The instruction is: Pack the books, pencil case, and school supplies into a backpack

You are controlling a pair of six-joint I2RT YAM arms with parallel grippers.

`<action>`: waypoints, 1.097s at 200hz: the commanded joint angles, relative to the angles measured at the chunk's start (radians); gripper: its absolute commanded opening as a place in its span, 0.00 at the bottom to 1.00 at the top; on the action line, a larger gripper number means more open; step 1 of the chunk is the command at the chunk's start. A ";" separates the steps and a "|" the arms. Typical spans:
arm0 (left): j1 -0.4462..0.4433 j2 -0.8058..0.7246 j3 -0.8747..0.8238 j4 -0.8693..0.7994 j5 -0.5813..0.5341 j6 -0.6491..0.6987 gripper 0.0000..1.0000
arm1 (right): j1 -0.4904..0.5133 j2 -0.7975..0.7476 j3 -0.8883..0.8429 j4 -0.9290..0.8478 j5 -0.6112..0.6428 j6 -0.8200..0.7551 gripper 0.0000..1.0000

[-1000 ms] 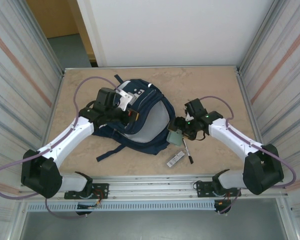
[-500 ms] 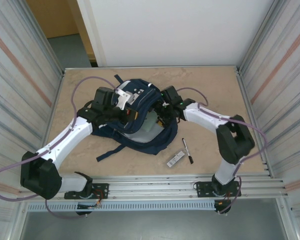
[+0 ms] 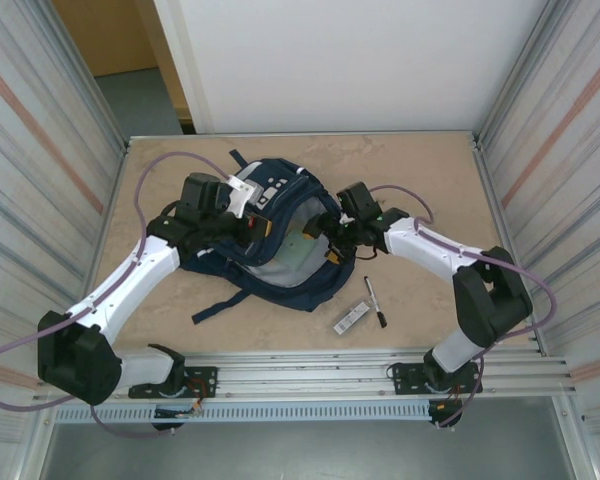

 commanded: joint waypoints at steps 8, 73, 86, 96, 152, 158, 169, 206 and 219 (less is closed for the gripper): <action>0.004 -0.023 0.034 0.055 0.061 -0.016 0.00 | 0.046 0.030 -0.002 -0.021 0.063 -0.050 0.63; 0.003 -0.017 0.035 0.056 0.066 -0.030 0.00 | 0.076 0.246 0.097 0.124 0.135 -0.063 0.52; 0.003 -0.014 0.035 0.057 0.066 -0.032 0.00 | 0.083 0.255 0.092 0.202 0.106 -0.039 0.48; 0.003 -0.010 0.035 0.057 0.069 -0.032 0.00 | 0.090 0.257 0.104 0.223 0.097 -0.022 0.46; 0.003 0.010 0.025 0.078 0.080 -0.053 0.00 | 0.094 0.350 0.217 0.297 0.065 0.095 0.35; 0.003 0.011 0.023 0.082 0.082 -0.056 0.00 | 0.094 0.371 0.227 0.302 0.068 0.104 0.35; 0.003 0.009 0.019 0.085 0.082 -0.062 0.00 | 0.094 0.400 0.244 0.306 0.064 0.130 0.34; 0.003 -0.031 -0.008 0.083 0.041 -0.072 0.06 | 0.090 0.351 0.206 0.307 0.034 0.140 0.46; 0.003 -0.053 -0.031 0.087 -0.025 -0.094 0.26 | 0.079 0.289 0.185 0.256 0.040 0.096 0.51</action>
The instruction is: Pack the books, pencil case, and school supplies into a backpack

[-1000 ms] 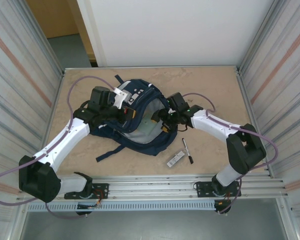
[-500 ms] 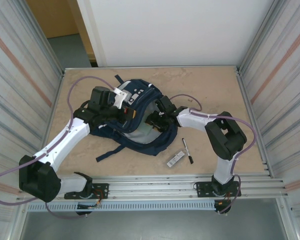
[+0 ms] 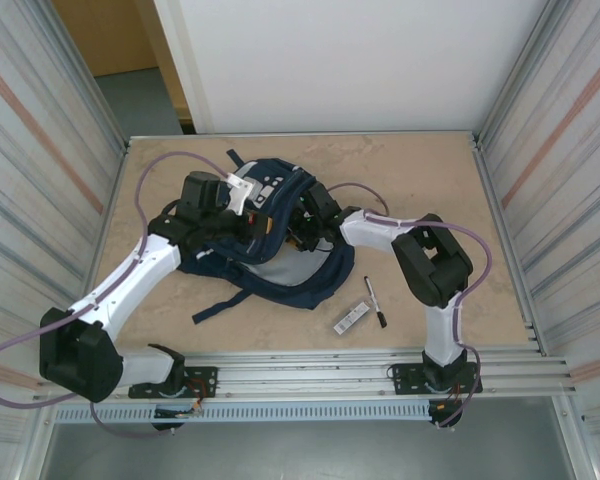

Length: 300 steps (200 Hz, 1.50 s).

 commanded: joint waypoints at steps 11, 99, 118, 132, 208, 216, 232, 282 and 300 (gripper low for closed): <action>-0.002 -0.082 -0.048 0.054 -0.064 -0.049 0.37 | -0.024 -0.163 -0.055 -0.094 -0.004 -0.072 0.54; 0.017 -0.266 -0.209 -0.103 -0.679 -0.393 0.73 | -0.157 -0.716 -0.329 -0.564 0.387 -0.440 0.73; 0.071 -0.293 -0.261 -0.108 -0.682 -0.478 0.75 | -0.134 -0.764 -0.331 -0.557 0.432 -0.511 0.74; 0.108 -0.291 -0.287 -0.114 -0.663 -0.535 0.74 | -0.102 -0.772 -0.314 -0.540 0.441 -0.567 0.76; 0.133 -0.006 -0.253 -0.060 -0.419 -0.446 0.70 | -0.013 -0.569 -0.264 -0.371 0.266 -0.627 0.75; 0.135 0.029 -0.244 -0.070 -0.414 -0.443 0.69 | -0.013 -0.534 -0.252 -0.367 0.253 -0.625 0.74; 0.134 0.079 -0.237 -0.074 -0.406 -0.449 0.68 | -0.013 -0.468 -0.221 -0.372 0.219 -0.622 0.72; 0.135 0.135 -0.239 -0.007 -0.377 -0.494 0.56 | -0.011 -0.386 -0.208 -0.344 0.140 -0.608 0.70; 0.134 0.147 -0.213 -0.011 -0.377 -0.487 0.41 | -0.009 -0.390 -0.218 -0.343 0.148 -0.618 0.69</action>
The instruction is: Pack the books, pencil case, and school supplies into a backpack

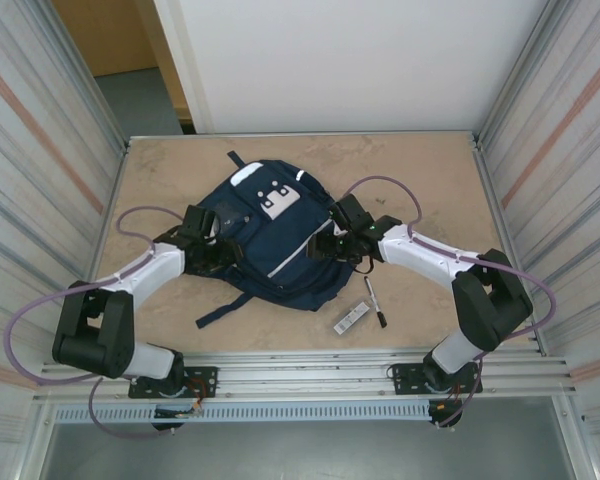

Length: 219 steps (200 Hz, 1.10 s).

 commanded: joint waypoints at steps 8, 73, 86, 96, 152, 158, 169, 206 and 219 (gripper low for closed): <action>0.001 0.026 0.055 0.011 0.028 0.001 0.34 | 0.010 0.001 0.016 0.013 -0.041 -0.020 0.69; -0.019 -0.147 0.022 -0.032 0.091 -0.044 0.00 | 0.005 0.082 0.022 0.048 -0.073 -0.096 0.61; -0.029 -0.210 -0.023 -0.023 0.092 -0.096 0.00 | 0.000 0.115 0.031 0.070 -0.071 -0.112 0.58; -0.040 -0.252 -0.064 -0.004 0.104 -0.133 0.00 | -0.013 0.143 0.038 0.099 -0.078 -0.120 0.57; -0.091 -0.377 -0.189 0.065 0.189 -0.291 0.00 | -0.062 0.353 0.245 0.229 -0.200 -0.154 0.53; -0.100 -0.386 -0.190 0.069 0.188 -0.303 0.00 | -0.063 0.376 0.273 0.249 -0.216 -0.159 0.54; -0.112 -0.402 -0.187 0.061 0.165 -0.318 0.00 | -0.068 0.417 0.326 0.276 -0.249 -0.160 0.55; -0.116 -0.464 -0.215 0.052 0.066 -0.407 0.00 | -0.047 0.372 0.357 0.263 -0.204 -0.182 0.64; -0.115 -0.484 -0.228 0.054 0.052 -0.440 0.00 | -0.033 0.287 0.301 0.248 -0.149 -0.197 0.65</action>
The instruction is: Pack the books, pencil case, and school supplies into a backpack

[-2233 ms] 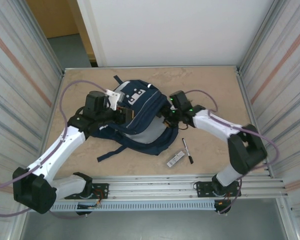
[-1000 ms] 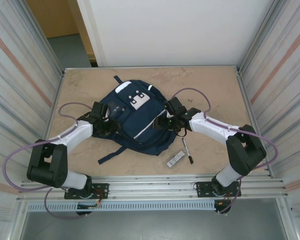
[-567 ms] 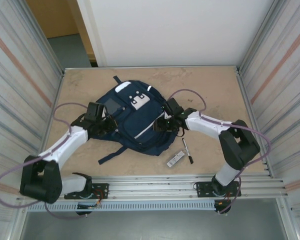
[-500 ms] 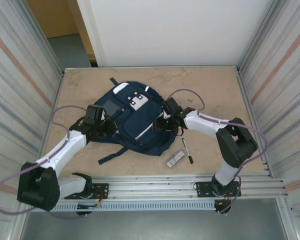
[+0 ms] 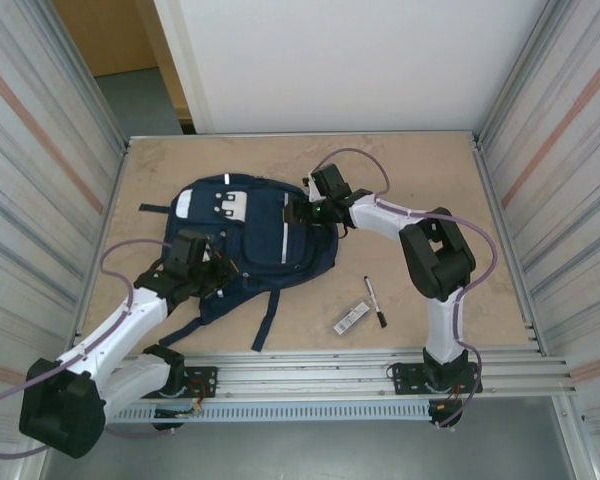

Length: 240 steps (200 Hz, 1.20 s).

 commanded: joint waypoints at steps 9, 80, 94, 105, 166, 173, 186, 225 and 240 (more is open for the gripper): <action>-0.011 -0.065 -0.024 0.056 -0.019 -0.093 0.00 | 0.060 -0.203 -0.107 -0.006 0.071 -0.048 0.67; -0.011 -0.106 -0.044 0.095 0.026 -0.175 0.00 | 0.427 -0.450 -0.306 -0.104 0.290 0.019 0.64; -0.011 -0.106 -0.040 0.095 0.032 -0.184 0.00 | 0.465 -0.410 -0.276 -0.106 0.303 0.137 0.56; -0.011 -0.104 -0.040 0.101 0.038 -0.196 0.00 | 0.488 -0.374 -0.258 -0.084 0.306 0.180 0.55; -0.011 -0.088 -0.055 0.146 0.103 -0.228 0.00 | 0.616 -0.176 -0.094 -0.073 0.470 0.172 0.55; -0.011 -0.085 -0.057 0.151 0.111 -0.228 0.00 | 0.626 -0.164 -0.092 -0.066 0.508 0.158 0.55; -0.011 -0.086 -0.058 0.155 0.123 -0.231 0.00 | 0.631 -0.137 -0.077 -0.080 0.566 0.150 0.55; -0.011 -0.095 -0.051 0.145 0.148 -0.226 0.00 | 0.614 -0.096 -0.068 -0.109 0.632 0.173 0.46; -0.011 -0.104 -0.051 0.124 0.141 -0.222 0.00 | 0.612 -0.114 -0.066 -0.127 0.645 0.186 0.45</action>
